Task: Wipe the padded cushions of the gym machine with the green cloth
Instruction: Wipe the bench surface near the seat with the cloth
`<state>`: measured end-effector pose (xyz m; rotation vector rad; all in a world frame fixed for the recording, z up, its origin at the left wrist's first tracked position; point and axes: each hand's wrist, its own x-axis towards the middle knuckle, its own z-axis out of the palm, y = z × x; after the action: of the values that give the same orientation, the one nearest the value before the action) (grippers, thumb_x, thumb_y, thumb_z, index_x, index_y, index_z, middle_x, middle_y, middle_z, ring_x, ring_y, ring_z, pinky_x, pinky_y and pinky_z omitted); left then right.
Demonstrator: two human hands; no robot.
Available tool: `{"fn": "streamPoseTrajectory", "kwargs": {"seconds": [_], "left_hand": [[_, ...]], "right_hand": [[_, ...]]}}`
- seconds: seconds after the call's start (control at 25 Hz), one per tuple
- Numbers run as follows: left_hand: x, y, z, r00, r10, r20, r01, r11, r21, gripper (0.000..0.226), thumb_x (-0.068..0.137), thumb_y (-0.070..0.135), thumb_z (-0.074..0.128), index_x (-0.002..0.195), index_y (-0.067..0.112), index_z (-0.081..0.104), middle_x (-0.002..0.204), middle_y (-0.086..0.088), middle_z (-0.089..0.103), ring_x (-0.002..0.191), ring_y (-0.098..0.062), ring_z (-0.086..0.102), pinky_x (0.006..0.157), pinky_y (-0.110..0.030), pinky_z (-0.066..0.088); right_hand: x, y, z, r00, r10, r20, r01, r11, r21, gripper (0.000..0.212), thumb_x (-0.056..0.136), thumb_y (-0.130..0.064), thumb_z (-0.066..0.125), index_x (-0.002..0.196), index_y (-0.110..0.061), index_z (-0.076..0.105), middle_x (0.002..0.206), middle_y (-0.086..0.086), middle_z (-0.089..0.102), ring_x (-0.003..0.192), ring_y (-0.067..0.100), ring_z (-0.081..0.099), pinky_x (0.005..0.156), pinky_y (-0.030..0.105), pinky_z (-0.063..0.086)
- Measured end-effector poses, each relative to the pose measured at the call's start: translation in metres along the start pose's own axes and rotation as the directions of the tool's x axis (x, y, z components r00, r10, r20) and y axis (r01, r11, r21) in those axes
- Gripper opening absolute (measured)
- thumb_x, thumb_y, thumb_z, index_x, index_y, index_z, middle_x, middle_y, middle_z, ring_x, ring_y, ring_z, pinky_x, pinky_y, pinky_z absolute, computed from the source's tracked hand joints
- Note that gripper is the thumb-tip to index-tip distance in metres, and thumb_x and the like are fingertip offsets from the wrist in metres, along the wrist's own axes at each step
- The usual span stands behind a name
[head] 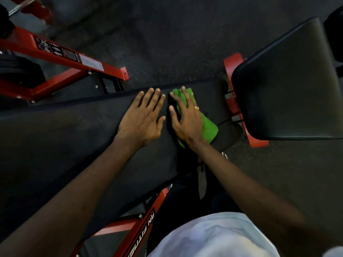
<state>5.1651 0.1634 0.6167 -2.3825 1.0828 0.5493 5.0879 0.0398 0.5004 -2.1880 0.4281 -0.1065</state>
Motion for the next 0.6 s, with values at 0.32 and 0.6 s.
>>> {"fn": "streamPoseTrajectory", "kwargs": {"seconds": [0.32,0.6], "left_hand": [[0.001,0.000,0.000,1.000,-0.002,-0.004,0.002,1.000,0.015,0.070,0.100,0.044,0.013,0.160,0.007,0.015,0.167,-0.016,0.015,0.154,-0.030,0.014,0.125,-0.046,0.010],[0.030,0.014,0.002,0.999,0.040,-0.007,-0.040,0.996,-0.081,0.069,0.098,0.037,0.016,0.156,0.003,0.030,0.162,-0.018,0.028,0.152,-0.030,0.024,0.124,-0.043,0.014]], "right_hand": [[0.058,0.032,0.006,0.972,0.225,-0.069,-0.223,0.974,0.036,0.048,0.101,-0.043,0.045,0.146,-0.026,0.051,0.159,0.008,0.039,0.149,0.027,0.033,0.117,0.045,0.034],[-0.037,0.025,-0.009,0.995,0.097,0.014,-0.097,0.995,0.016,0.044,0.103,-0.037,0.046,0.145,-0.025,0.051,0.162,0.007,0.035,0.152,0.025,0.029,0.118,0.043,0.035]]}}
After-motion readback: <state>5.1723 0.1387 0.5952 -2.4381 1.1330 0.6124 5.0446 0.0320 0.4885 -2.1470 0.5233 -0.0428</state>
